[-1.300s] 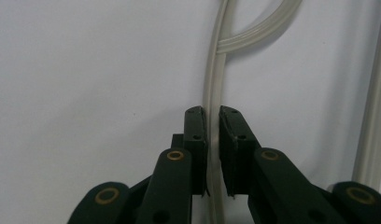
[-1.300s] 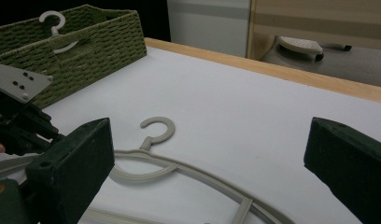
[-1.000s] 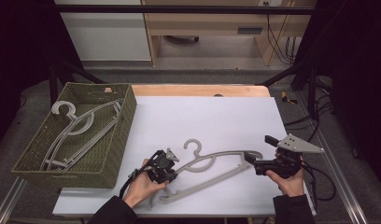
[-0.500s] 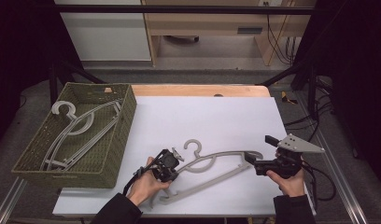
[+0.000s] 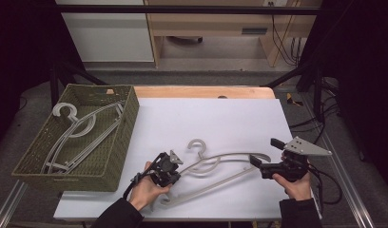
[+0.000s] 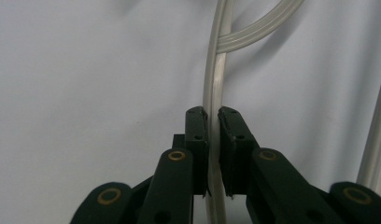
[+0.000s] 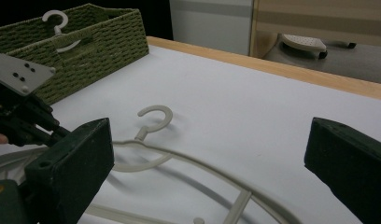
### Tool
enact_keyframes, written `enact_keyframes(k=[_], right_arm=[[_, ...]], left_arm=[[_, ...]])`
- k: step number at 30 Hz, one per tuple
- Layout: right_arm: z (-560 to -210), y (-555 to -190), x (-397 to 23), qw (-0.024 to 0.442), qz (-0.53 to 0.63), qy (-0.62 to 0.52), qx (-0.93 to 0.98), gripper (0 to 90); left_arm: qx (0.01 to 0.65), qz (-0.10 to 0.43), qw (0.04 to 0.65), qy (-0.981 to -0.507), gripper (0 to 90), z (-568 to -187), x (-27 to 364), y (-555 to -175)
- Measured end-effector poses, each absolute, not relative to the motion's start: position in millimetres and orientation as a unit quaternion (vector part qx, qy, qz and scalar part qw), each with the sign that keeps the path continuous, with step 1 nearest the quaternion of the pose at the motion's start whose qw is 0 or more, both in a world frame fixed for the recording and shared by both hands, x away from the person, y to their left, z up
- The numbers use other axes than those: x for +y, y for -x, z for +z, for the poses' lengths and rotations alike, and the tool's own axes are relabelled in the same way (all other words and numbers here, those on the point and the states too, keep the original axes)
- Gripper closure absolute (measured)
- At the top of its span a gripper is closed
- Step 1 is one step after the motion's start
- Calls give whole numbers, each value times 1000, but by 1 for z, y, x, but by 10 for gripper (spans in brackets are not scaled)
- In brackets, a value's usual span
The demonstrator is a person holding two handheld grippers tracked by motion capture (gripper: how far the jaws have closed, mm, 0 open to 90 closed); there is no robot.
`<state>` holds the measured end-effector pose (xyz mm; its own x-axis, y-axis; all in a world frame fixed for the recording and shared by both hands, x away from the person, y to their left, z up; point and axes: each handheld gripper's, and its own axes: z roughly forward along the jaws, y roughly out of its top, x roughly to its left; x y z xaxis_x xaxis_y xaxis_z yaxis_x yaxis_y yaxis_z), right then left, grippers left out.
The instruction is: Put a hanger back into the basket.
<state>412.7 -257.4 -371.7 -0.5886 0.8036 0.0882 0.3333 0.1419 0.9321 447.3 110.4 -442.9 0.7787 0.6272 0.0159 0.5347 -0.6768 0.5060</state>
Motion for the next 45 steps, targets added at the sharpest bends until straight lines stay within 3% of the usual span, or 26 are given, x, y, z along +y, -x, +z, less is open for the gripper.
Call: enact_keyframes(k=[25,45], right_arm=[[-371,-412,-260,229,524,-396,719,16],[-370,-412,-260,230,521,-395,720,16]], left_arm=[[376,170,298,-861,825,-386,166,-444],[380,234,304,-842,826,-329,215,-444]])
